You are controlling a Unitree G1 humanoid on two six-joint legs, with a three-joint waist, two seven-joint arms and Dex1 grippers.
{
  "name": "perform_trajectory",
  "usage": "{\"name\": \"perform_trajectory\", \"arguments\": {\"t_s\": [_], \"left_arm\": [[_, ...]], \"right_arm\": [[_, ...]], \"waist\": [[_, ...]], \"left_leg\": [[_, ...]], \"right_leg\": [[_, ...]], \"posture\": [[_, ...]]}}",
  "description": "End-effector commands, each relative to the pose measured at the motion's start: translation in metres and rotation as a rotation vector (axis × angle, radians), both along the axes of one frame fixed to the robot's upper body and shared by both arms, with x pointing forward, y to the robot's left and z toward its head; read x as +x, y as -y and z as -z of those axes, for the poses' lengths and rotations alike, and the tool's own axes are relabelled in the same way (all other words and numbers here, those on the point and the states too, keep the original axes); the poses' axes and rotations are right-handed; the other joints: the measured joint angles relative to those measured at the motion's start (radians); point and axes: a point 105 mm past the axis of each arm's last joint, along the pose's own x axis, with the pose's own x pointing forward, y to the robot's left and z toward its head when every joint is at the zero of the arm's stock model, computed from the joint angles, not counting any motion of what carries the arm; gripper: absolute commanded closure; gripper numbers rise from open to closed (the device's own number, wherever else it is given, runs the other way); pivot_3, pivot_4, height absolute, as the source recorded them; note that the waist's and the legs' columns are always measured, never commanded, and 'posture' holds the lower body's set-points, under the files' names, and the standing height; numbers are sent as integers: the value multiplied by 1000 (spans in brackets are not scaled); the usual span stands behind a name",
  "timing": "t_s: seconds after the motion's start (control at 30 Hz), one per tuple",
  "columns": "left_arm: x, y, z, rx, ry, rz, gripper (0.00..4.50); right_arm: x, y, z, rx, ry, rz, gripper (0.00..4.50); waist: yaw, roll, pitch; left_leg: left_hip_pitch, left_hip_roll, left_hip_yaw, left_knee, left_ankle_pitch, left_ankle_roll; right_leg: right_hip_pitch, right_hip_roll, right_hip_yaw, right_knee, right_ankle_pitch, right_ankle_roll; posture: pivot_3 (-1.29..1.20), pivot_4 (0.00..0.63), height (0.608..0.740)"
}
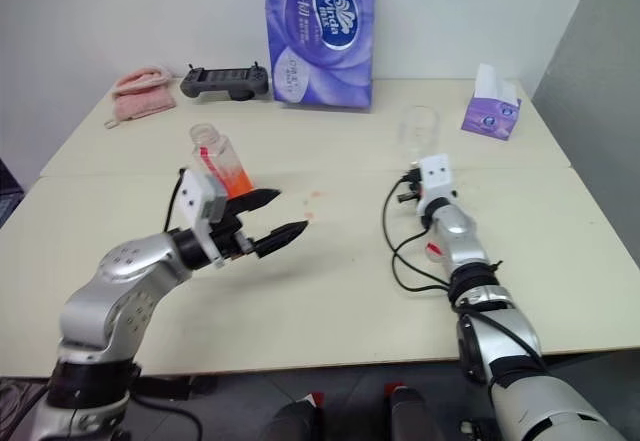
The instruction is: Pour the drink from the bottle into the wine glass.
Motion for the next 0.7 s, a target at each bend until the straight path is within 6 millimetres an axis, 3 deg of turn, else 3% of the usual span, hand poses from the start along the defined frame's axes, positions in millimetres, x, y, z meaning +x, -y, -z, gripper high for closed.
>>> {"name": "perform_trajectory", "arguments": {"t_s": [0.03,0.3,0.7], "left_arm": [[-20,-17,-3,3,39,-99,0],[-49,-39,10,-13,30,-294,0],[-44,-39,4,-12,50,-319,0]], "right_arm": [[-4,-48,-40,13,123,-144,4387],[-15,-90,-24,-10,79,-258,4387],[-22,-96,2,-36,21,-276,4387]], "waist": [[-3,0,0],[33,0,0],[27,0,0]], "left_leg": [[0,1,1,-1,0,0],[2,-3,-1,-3,0,-1],[4,-3,-1,-5,1,-1]], "right_leg": [[-1,0,0,0,0,0],[1,-3,-2,-1,0,-1],[2,-2,-2,-1,0,-1]], "posture": [[0,150,740],[0,150,740],[0,150,740]]}}
